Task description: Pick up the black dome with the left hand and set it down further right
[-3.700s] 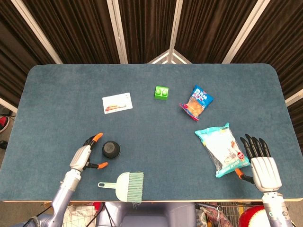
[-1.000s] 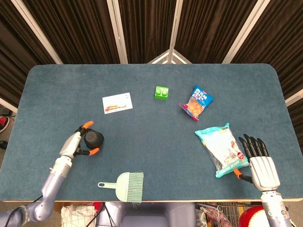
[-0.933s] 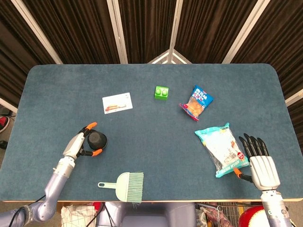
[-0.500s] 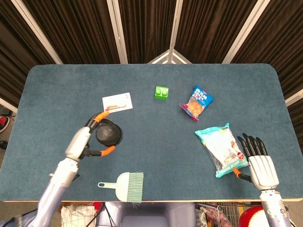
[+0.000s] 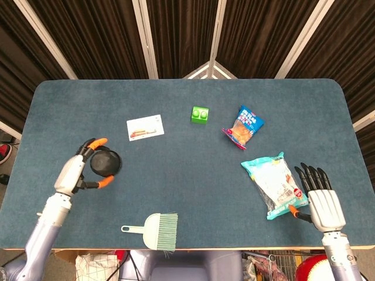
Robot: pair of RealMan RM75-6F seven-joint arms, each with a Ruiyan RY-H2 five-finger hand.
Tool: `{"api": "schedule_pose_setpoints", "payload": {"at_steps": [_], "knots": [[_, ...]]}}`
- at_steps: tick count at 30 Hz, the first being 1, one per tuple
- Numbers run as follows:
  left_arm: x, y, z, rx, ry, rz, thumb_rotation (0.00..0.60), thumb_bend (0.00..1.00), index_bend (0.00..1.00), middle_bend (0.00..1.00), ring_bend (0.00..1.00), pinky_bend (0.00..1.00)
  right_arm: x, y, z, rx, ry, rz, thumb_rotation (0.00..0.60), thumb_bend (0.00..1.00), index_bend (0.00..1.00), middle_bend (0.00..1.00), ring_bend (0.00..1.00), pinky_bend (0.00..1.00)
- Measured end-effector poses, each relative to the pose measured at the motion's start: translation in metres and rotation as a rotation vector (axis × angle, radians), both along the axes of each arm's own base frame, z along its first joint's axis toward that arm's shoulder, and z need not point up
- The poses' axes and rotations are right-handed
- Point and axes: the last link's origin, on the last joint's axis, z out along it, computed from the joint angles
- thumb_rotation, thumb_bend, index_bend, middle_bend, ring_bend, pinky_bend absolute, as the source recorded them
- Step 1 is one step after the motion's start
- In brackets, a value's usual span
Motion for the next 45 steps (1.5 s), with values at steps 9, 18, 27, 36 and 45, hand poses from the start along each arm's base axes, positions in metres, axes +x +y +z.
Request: {"api": "schedule_pose_setpoints", "payload": {"at_steps": [9, 18, 27, 36, 45], "knots": [[0.066, -0.025, 0.023, 0.024, -0.145, -0.123, 0.600, 0.50, 0.15, 0.41, 0.00, 0.00, 0.001, -0.003, -0.001, 0.009, -0.002, 0.013, 0.600, 0.21, 0.00, 0.00, 0.01, 0.00], [0.091, -0.054, 0.017, -0.125, -0.351, -0.098, 0.600, 0.50, 0.16, 0.40, 0.00, 0.00, 0.006, 0.009, -0.006, 0.008, 0.004, 0.022, 0.600, 0.21, 0.00, 0.00, 0.01, 0.00], [0.004, -0.018, 0.010, -0.009, -0.128, -0.028, 0.600, 0.51, 0.16, 0.40, 0.00, 0.00, 0.005, 0.014, -0.008, 0.015, 0.005, 0.007, 0.600, 0.21, 0.00, 0.00, 0.01, 0.00], [0.015, -0.025, -0.003, -0.126, -0.219, 0.019, 0.600, 0.51, 0.16, 0.40, 0.00, 0.00, 0.002, 0.014, -0.005, 0.017, -0.001, 0.005, 0.600, 0.21, 0.00, 0.00, 0.01, 0.00], [-0.027, -0.001, -0.046, -0.160, -0.087, 0.148, 0.600, 0.51, 0.16, 0.40, 0.00, 0.00, 0.005, 0.011, -0.009, 0.025, 0.001, 0.005, 0.600, 0.21, 0.00, 0.00, 0.01, 0.00]]}}
